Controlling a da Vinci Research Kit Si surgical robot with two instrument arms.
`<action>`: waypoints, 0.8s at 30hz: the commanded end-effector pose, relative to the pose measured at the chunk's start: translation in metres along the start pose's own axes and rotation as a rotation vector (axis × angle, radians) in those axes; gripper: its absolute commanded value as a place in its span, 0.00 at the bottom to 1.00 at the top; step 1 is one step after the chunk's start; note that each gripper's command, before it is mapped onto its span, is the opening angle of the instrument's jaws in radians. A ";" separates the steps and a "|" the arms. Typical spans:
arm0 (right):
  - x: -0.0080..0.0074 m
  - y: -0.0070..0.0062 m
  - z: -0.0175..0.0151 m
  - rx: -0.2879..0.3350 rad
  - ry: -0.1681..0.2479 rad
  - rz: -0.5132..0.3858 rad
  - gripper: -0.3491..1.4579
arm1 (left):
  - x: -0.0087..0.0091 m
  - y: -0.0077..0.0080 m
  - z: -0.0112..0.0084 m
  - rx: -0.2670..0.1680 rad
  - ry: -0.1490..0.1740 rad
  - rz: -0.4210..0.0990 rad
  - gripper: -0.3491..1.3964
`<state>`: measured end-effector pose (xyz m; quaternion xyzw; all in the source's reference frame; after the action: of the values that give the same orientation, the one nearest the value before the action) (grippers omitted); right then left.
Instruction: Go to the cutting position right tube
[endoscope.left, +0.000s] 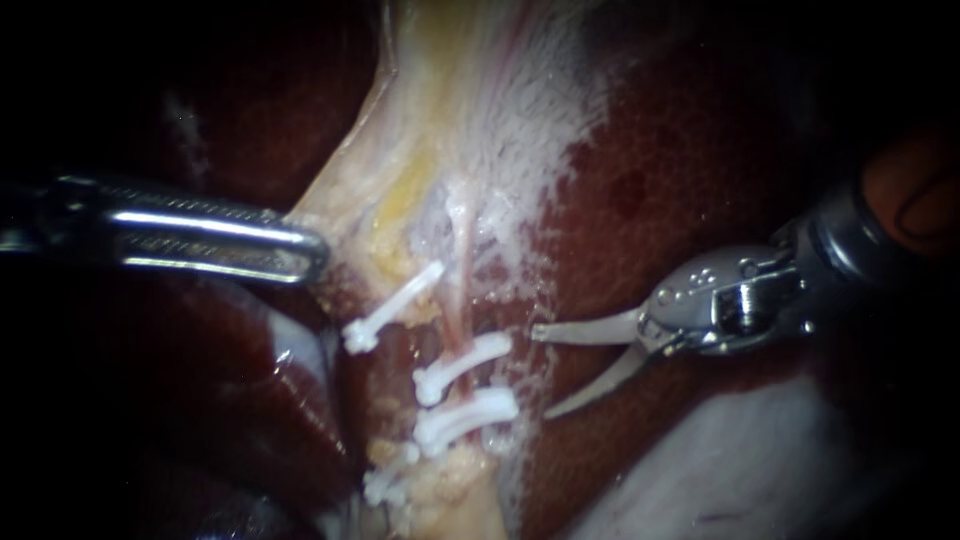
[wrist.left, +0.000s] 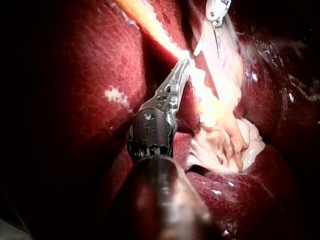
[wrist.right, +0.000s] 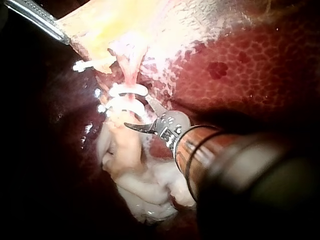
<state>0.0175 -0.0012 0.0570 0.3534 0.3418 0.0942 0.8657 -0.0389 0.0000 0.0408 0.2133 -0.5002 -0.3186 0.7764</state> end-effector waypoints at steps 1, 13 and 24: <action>0.0000 0.0000 0.0002 -0.001 0.000 -0.002 0.47 | 0.0000 0.0000 0.0000 0.000 0.000 0.000 0.00; 0.0005 0.0007 0.0016 0.000 -0.003 -0.002 0.35 | -0.0001 -0.0002 0.0000 0.000 0.000 0.000 0.00; 0.0007 0.0016 0.0037 -0.012 -0.004 0.003 0.33 | -0.0001 -0.0003 0.0001 -0.001 0.000 0.000 0.00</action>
<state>0.0209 -0.0018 0.0598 0.3487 0.3388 0.0970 0.8685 -0.0390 -0.0001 0.0406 0.2131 -0.5003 -0.3186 0.7764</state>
